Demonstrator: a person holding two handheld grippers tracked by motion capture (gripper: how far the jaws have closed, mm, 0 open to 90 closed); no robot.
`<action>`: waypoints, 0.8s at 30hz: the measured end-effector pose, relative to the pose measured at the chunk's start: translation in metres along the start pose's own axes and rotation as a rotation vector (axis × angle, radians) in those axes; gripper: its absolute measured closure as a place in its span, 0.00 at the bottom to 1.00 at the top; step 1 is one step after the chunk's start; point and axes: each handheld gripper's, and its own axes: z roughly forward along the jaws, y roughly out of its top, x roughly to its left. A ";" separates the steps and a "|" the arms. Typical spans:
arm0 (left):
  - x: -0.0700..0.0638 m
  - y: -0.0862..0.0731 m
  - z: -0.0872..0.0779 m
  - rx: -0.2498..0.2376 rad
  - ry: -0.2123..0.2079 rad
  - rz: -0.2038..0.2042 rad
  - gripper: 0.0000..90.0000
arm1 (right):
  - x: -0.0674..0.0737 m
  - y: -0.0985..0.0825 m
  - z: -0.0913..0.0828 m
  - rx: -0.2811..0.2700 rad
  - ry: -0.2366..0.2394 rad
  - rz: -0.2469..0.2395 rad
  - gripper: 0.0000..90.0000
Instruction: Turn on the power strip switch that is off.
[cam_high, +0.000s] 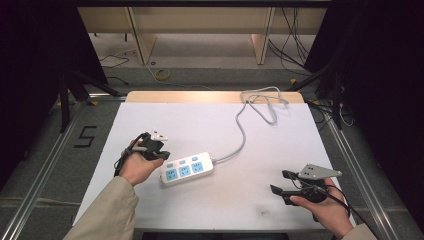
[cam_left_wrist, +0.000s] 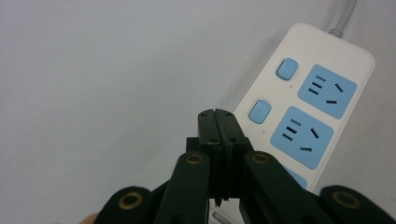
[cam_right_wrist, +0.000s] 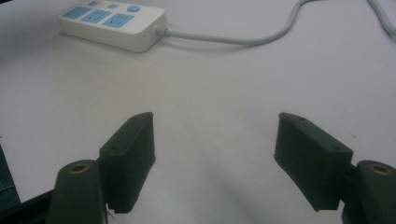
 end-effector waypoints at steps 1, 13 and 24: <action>0.000 0.000 0.000 0.001 0.000 -0.001 1.00 | 0.000 0.000 0.000 0.000 0.000 0.000 0.32; -0.001 0.002 0.002 0.009 -0.004 0.007 1.00 | 0.000 0.000 0.000 -0.001 0.000 0.000 0.32; -0.003 0.004 0.004 0.010 -0.008 0.013 1.00 | 0.000 0.000 0.000 -0.002 0.000 0.001 0.32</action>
